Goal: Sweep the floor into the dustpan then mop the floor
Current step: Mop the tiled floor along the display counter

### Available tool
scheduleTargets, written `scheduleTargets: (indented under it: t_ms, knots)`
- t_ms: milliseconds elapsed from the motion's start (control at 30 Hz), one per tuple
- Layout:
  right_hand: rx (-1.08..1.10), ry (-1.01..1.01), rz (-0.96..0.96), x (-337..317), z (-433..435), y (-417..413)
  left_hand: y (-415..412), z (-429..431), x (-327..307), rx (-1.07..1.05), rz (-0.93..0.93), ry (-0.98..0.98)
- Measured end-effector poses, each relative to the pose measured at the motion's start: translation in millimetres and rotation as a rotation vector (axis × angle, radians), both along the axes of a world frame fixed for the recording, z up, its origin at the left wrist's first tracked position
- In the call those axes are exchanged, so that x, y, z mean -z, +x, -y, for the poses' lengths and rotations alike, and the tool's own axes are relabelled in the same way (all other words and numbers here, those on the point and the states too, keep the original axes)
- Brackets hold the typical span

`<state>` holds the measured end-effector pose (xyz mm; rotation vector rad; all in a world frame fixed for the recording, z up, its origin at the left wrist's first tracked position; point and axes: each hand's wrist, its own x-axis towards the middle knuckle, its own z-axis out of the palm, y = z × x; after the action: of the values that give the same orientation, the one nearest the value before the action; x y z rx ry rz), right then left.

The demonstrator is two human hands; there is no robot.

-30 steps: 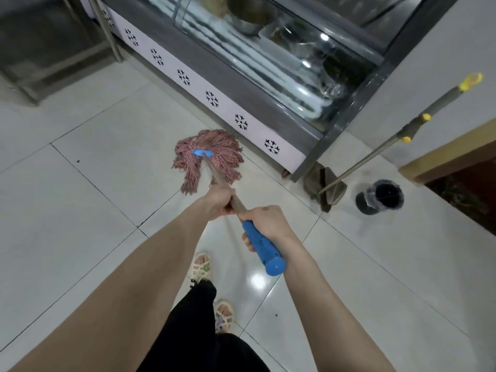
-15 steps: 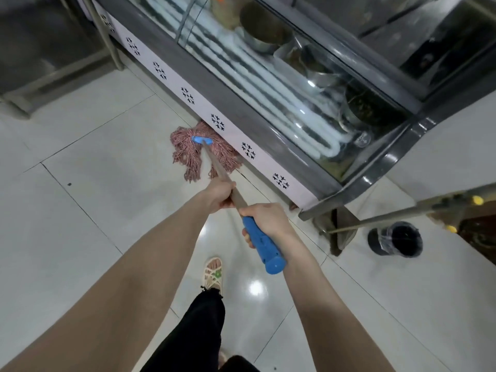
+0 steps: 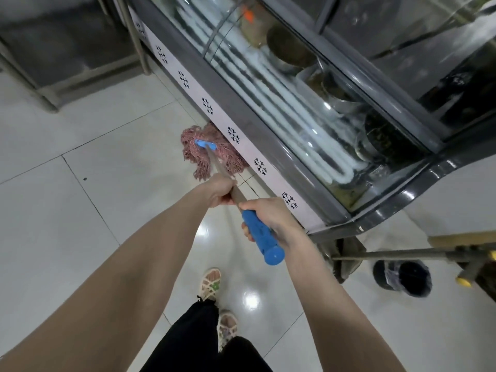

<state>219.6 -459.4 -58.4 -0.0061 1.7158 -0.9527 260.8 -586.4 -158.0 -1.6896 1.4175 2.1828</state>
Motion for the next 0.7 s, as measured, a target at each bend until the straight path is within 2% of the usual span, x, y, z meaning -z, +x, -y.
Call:
scheduleTargets:
  t_ms: [500,700]
  knots:
    - [-0.423,0.013,0.083,3,-46,81,140,-63,6,-0.268,0.096,-0.018]
    - [-0.447,0.009,0.066,7,-35,97,160,-56,14,-0.363,0.078,-0.027]
